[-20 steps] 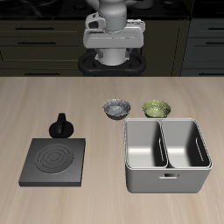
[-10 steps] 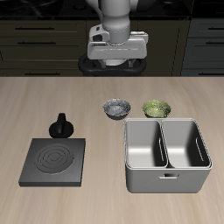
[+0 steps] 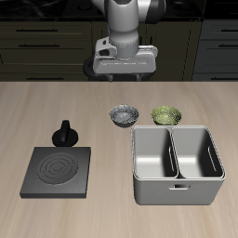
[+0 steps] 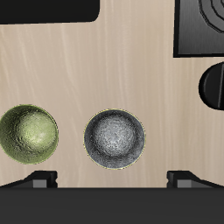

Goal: Place the black bowl on the flat stove

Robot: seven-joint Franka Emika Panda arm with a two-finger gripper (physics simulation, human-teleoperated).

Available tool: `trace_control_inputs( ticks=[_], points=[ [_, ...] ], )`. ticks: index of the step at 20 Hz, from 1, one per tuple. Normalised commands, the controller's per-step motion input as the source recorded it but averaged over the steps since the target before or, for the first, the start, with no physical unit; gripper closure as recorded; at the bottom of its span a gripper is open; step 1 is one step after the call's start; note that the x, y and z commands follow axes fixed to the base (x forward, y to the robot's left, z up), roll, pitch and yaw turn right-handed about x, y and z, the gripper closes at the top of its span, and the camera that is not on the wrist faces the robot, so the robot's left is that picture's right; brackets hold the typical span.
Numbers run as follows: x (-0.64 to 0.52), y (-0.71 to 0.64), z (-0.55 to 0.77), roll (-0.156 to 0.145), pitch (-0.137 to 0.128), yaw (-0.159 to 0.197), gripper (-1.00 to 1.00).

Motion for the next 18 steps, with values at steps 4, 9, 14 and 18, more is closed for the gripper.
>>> trace_control_inputs(
  ticks=[4, 9, 14, 18],
  points=[
    [0.06, 0.05, -0.31, -0.013, 0.013, -0.007, -1.00],
    [0.01, 0.11, -0.33, 0.010, 0.028, 0.005, -1.00],
    [-0.06, 0.08, -0.23, -0.014, -0.040, 0.032, -1.00],
    [-0.14, 0.14, -0.25, 0.022, -0.012, -0.009, -1.00]
  ],
)
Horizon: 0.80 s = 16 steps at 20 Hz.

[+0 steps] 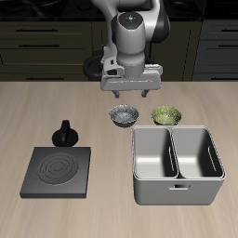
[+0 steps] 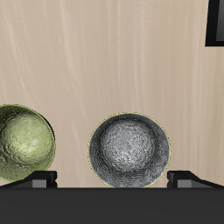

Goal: Place the black bowl on the flat stove

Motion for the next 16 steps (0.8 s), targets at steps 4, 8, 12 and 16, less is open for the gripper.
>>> trace_control_inputs(
  ticks=[4, 8, 12, 16],
  points=[
    [-0.13, 0.08, -0.21, -0.003, -0.018, -0.002, -1.00],
    [-0.15, 0.03, -0.11, -0.025, -0.077, -0.003, -1.00],
    [-0.07, 0.01, -0.18, -0.009, -0.044, 0.016, -1.00],
    [0.01, 0.00, -0.20, 0.006, 0.010, -0.001, -1.00]
  ],
)
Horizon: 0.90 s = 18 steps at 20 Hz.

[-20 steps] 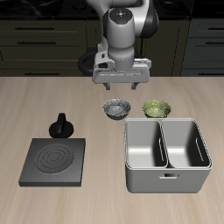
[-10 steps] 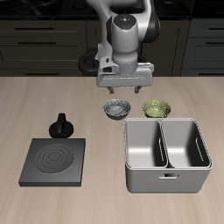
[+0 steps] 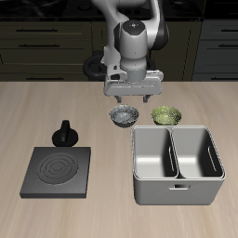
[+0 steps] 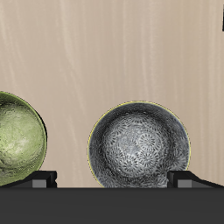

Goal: Place the black bowl on the flat stove

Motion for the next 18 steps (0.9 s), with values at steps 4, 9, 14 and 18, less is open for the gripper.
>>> trace_control_inputs(
  ticks=[4, 9, 14, 18],
  points=[
    [0.01, -0.02, -0.21, -0.006, 0.005, 0.008, -1.00],
    [0.05, -0.02, -0.19, -0.003, 0.011, 0.012, -1.00],
    [0.00, 0.09, -0.16, 0.018, 0.025, -0.006, -1.00],
    [0.02, 0.14, -0.11, 0.036, 0.019, -0.003, -1.00]
  ],
)
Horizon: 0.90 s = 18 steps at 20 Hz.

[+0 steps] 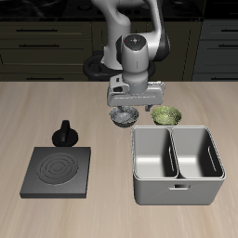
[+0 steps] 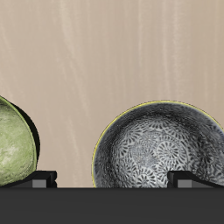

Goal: Place the black bowl on the flat stove

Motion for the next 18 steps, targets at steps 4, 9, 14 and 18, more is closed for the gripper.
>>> trace_control_inputs(
  ticks=[4, 9, 14, 18],
  points=[
    [0.02, 0.04, -0.07, 0.009, 0.014, -0.012, -1.00],
    [0.02, -0.09, -0.12, -0.005, 0.029, -0.010, -1.00],
    [0.00, -0.18, -0.09, -0.033, 0.015, -0.008, -1.00],
    [0.04, -0.10, -0.13, -0.028, 0.027, 0.001, -1.00]
  ],
)
